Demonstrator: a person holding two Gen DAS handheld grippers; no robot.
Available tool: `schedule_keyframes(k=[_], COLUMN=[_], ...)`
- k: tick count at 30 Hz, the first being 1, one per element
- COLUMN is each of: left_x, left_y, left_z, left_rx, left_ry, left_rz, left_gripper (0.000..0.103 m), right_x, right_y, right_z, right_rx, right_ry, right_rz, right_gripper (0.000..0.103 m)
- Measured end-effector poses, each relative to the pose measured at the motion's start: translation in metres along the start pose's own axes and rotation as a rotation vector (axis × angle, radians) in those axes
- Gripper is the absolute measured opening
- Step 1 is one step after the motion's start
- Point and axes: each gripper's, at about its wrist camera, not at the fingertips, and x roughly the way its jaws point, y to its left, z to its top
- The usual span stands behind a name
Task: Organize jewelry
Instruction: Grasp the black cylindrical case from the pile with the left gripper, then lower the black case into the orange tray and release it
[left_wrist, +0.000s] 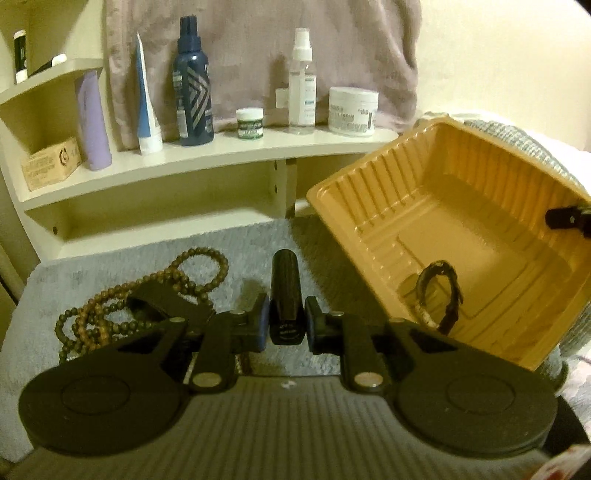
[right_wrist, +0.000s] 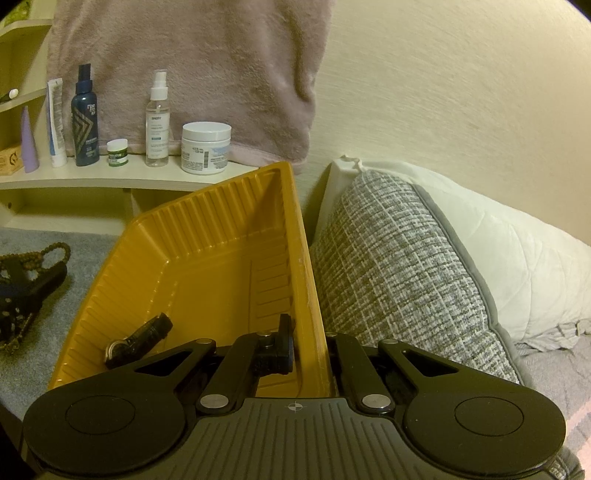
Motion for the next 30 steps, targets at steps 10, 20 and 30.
schedule_keyframes(k=[10,20,30], left_x=[-0.012,-0.013,-0.012], left_y=[-0.02,-0.048,-0.075], left_z=[0.016,0.01,0.003], left_rx=[0.004,0.028,0.07], left_ry=[-0.043,-0.041,-0.022], left_rz=[-0.079,-0.166,-0.294], left_gripper=[0.018,0.018,0.018], right_x=[-0.001,-0.001,0.0], right_y=[0.002,0.002,0.0], right_z=[0.001,0.0,-0.001], right_rx=[-0.002,0.0,0.006], right_ry=[0.001,0.004,0.006], right_rz=[0.0,0.001,0.004], right_gripper=[0.004,0.004,0.004])
